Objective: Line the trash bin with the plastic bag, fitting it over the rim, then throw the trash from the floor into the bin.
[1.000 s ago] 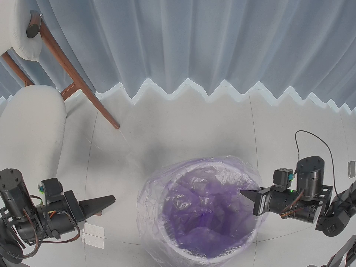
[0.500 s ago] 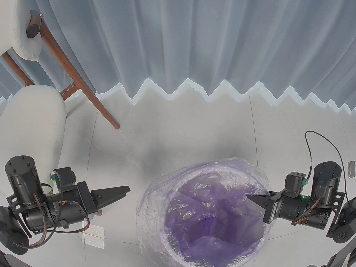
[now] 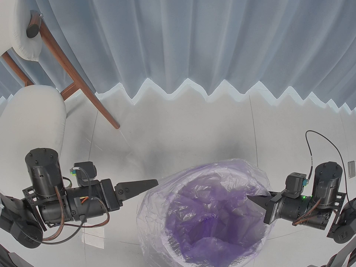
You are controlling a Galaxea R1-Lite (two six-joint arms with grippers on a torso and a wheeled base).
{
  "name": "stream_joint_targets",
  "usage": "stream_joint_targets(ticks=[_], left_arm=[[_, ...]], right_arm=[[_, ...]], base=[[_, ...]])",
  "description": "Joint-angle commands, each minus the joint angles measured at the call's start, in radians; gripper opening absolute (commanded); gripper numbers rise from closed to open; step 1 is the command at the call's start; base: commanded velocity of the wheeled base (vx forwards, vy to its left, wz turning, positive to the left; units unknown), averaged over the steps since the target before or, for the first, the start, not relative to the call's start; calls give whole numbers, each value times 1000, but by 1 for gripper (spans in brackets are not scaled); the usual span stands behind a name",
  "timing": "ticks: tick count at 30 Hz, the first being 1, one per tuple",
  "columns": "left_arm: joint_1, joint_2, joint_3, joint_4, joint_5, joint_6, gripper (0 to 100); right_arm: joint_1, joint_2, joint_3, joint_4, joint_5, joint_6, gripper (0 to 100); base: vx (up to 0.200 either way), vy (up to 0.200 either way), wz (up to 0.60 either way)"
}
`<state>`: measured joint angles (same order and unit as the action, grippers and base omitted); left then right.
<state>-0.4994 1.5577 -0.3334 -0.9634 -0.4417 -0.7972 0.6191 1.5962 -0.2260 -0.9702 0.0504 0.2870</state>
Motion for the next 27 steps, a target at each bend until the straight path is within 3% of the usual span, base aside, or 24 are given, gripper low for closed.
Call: stream_joint_targets(ticks=[1,2,3,18,27], left_arm=[[-27,104,-29,-15,3,1,100],[-27,117,-30,-23,5,1,100],[-27,124,-30,-26,5,1,0],[-1,332,-16,-256,12,-37,0],[-15,510,33,-482,104,-63,0]], right_arm=[[-1,5,-4,1,0,0,0],[-1,5,-4,1,0,0,0],[-1,5,-4,1,0,0,0],[-6,2,-3,-35,3,9,0],[-2,-5,-4,-102,55,21,0]], base=[[0,0,0],[0,0,0],[0,0,0],[0,0,0],[0,0,0]])
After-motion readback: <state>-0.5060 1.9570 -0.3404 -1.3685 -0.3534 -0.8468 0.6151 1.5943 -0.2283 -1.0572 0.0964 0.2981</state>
